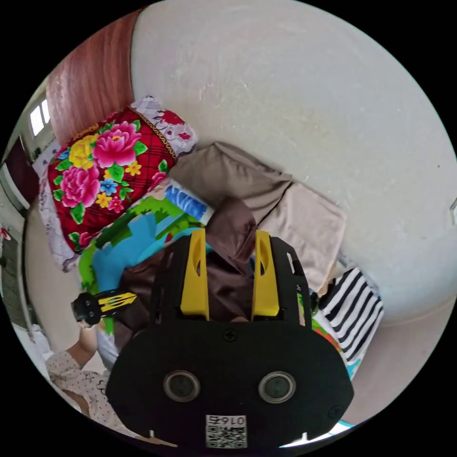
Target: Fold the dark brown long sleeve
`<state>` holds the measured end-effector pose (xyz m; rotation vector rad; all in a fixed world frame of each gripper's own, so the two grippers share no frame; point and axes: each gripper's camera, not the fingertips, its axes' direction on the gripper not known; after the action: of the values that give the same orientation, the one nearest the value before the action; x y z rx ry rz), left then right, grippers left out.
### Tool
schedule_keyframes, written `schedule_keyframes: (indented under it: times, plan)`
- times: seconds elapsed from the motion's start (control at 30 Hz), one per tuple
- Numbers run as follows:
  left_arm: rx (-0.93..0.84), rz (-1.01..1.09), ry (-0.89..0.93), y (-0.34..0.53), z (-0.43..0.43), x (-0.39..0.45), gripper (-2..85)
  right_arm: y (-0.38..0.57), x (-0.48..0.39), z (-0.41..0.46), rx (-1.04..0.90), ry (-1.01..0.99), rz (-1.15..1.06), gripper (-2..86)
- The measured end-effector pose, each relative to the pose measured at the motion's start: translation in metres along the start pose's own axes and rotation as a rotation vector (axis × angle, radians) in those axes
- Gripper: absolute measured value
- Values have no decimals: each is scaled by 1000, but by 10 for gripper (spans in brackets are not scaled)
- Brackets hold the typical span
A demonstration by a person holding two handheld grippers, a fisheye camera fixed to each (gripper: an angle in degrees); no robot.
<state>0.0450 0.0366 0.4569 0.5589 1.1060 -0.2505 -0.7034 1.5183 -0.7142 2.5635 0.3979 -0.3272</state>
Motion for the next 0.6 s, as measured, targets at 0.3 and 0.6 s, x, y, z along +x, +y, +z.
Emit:
schedule_keyframes:
  times: [0.3, 0.6]
  plan:
    - [431, -85, 416, 34, -46, -60, -10, 191, 82, 9, -101, 61, -50, 126]
    - [364, -176, 562, 30, -19, -97, -10, 386, 81, 29, -200, -96, 77, 121]
